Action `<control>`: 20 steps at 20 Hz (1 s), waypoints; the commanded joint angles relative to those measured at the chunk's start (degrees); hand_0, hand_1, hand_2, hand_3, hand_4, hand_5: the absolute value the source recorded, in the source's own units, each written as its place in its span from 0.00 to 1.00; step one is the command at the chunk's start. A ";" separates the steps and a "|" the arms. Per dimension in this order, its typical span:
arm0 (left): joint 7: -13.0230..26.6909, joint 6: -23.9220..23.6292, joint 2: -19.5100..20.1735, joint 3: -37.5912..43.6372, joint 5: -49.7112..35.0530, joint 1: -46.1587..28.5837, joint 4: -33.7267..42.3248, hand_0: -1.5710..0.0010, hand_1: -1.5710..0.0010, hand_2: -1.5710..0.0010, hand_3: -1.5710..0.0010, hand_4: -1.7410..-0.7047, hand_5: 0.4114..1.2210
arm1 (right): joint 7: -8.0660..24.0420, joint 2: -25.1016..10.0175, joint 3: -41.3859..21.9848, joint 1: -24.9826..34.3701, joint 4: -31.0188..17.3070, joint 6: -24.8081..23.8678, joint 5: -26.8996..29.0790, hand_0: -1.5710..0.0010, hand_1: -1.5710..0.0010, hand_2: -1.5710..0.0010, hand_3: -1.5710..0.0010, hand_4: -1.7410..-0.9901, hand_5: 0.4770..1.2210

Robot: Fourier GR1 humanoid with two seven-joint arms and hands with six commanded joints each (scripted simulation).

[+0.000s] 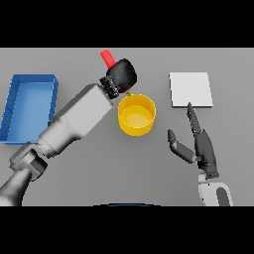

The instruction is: Pick up the red beaker and tilt it to pour out 1 green nut into yellow bowl. Pick up the yellow bowl and place it on the metallic measuring scale.

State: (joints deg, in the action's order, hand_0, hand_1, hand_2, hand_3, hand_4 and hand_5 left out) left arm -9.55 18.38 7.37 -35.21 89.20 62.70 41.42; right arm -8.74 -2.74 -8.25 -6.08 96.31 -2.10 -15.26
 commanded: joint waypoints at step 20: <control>-8.11 -3.07 -3.49 -5.58 19.33 9.15 -6.01 0.00 0.00 0.00 0.00 0.01 1.00 | -0.03 0.57 -0.16 0.76 0.26 -1.95 -1.73 1.00 1.00 1.00 1.00 0.94 0.28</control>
State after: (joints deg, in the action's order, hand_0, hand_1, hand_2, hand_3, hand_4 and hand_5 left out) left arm -17.58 15.33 3.93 -40.78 108.72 71.91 35.42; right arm -8.79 -2.17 -8.41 -5.32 96.57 -4.05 -16.98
